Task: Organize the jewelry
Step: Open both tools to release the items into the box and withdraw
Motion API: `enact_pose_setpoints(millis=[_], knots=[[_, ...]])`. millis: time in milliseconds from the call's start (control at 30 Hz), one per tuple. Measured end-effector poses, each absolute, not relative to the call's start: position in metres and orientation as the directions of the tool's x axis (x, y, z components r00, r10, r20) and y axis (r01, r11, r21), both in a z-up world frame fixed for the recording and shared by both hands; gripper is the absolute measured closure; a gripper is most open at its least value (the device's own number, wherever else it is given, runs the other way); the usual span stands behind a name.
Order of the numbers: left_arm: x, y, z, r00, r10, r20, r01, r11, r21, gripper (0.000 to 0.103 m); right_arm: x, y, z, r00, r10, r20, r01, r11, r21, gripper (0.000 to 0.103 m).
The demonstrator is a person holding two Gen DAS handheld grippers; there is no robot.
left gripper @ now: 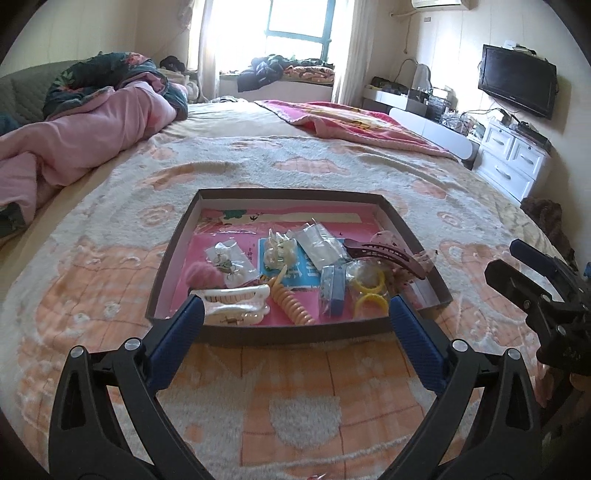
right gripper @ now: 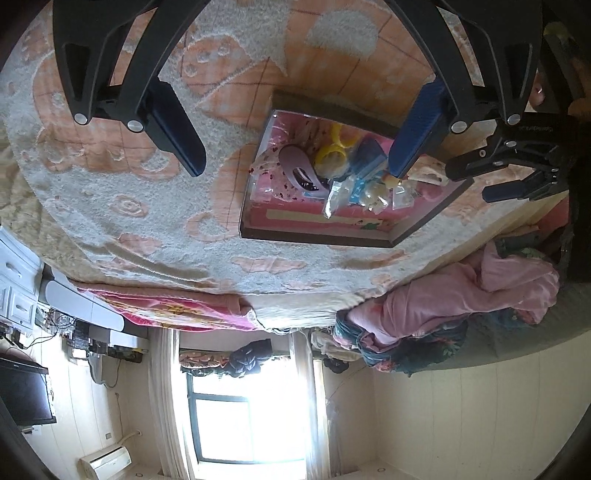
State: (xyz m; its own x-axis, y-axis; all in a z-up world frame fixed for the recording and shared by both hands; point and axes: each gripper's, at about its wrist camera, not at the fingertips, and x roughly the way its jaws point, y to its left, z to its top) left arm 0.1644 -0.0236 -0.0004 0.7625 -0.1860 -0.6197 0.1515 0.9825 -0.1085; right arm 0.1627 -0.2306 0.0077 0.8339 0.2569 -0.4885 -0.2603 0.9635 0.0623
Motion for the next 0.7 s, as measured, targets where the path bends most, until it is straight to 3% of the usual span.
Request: enact_pose_setpoints(millis=[700], knots=[[0.117,0.006,0.005,0.790,-0.148,-0.595,0.087,0.988,-0.130,0.011,0.121,-0.221,0.010,0.830,0.268,-0.489,-0.277,0.959,0.056,0.007]])
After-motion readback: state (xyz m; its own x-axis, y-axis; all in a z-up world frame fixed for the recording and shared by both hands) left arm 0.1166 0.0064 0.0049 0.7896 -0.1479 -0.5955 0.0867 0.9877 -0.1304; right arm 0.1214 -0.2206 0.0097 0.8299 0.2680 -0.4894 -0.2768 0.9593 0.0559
